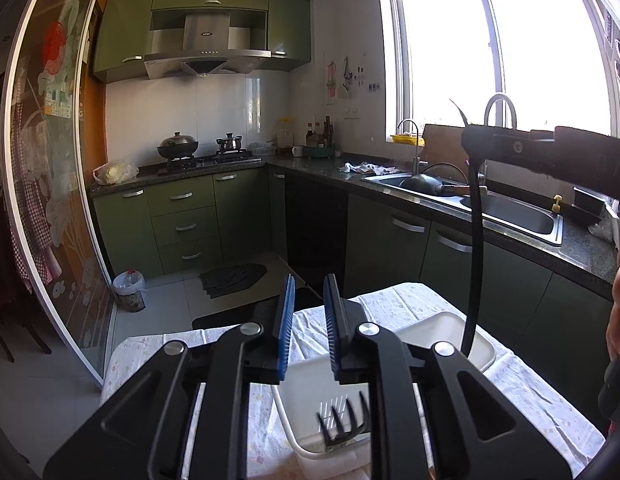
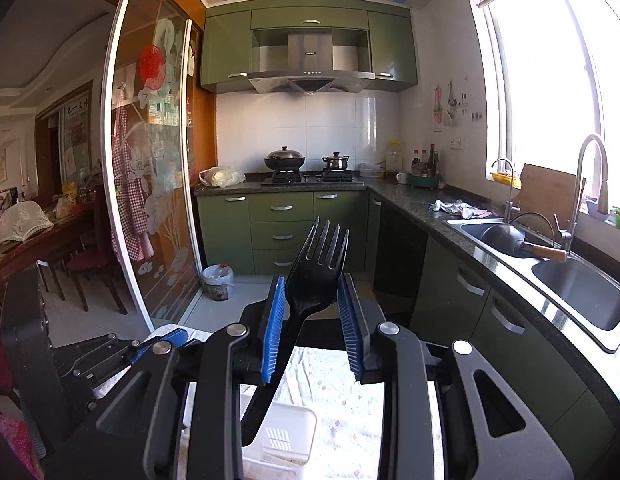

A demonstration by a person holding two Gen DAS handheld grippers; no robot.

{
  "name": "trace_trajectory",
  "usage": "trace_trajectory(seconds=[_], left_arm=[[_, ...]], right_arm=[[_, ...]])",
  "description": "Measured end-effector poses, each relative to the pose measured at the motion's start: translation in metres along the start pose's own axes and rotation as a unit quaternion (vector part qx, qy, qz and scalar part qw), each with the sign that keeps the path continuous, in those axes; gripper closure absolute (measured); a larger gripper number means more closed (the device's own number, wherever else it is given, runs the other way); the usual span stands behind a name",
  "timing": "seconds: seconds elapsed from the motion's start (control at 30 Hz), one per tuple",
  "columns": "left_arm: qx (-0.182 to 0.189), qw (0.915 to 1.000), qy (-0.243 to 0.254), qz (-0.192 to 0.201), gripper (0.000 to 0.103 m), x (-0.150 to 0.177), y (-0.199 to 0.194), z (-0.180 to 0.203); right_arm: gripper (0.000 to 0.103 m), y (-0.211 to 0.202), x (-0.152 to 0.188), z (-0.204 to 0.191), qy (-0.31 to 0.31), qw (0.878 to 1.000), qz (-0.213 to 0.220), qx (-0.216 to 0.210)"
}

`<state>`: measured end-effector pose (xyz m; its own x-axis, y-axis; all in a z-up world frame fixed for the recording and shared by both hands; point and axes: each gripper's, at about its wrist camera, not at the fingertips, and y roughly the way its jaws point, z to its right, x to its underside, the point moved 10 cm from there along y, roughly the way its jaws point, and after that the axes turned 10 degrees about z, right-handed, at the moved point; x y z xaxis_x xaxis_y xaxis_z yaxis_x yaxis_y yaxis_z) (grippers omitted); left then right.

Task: Organize utensils
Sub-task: 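Lift both forks over the white basket and open both tools to drop them in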

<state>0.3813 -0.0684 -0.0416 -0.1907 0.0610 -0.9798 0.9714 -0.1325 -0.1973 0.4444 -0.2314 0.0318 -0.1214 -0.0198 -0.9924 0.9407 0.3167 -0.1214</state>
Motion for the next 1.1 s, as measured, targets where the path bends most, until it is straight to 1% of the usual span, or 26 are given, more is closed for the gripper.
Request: trace_trajectory(seconds=[0.17, 0.5, 0.63, 0.83, 0.9, 0.93, 1.1], left_arm=[[-0.001, 1.0000, -0.002, -0.004, 0.088, 0.003, 0.002, -0.004], [-0.004, 1.0000, 0.000, -0.005, 0.088, 0.005, 0.002, -0.007], [-0.004, 1.0000, 0.002, -0.006, 0.088, 0.006, 0.001, -0.007], [-0.004, 0.9999, 0.005, -0.007, 0.088, 0.007, -0.001, -0.005], [-0.005, 0.9999, 0.008, -0.009, 0.088, 0.007, -0.002, -0.003], [-0.005, 0.9999, 0.008, -0.010, 0.087, 0.007, -0.002, -0.003], [-0.006, 0.9999, 0.011, -0.008, 0.086, 0.004, -0.008, -0.003]], right_arm=[[0.075, 0.016, 0.007, 0.000, -0.021, 1.000, 0.010, 0.020], [0.075, 0.023, 0.054, -0.017, -0.071, 0.997, 0.026, 0.034], [0.075, 0.021, 0.070, -0.020, -0.085, 0.995, 0.031, 0.032], [0.075, 0.023, 0.093, -0.026, -0.101, 0.994, 0.023, 0.028], [0.073, 0.022, 0.096, -0.028, -0.102, 0.994, 0.020, 0.023], [0.069, 0.021, 0.098, -0.029, -0.103, 0.994, 0.020, 0.023], [0.069, 0.004, 0.098, -0.029, -0.085, 0.996, 0.016, 0.007]])
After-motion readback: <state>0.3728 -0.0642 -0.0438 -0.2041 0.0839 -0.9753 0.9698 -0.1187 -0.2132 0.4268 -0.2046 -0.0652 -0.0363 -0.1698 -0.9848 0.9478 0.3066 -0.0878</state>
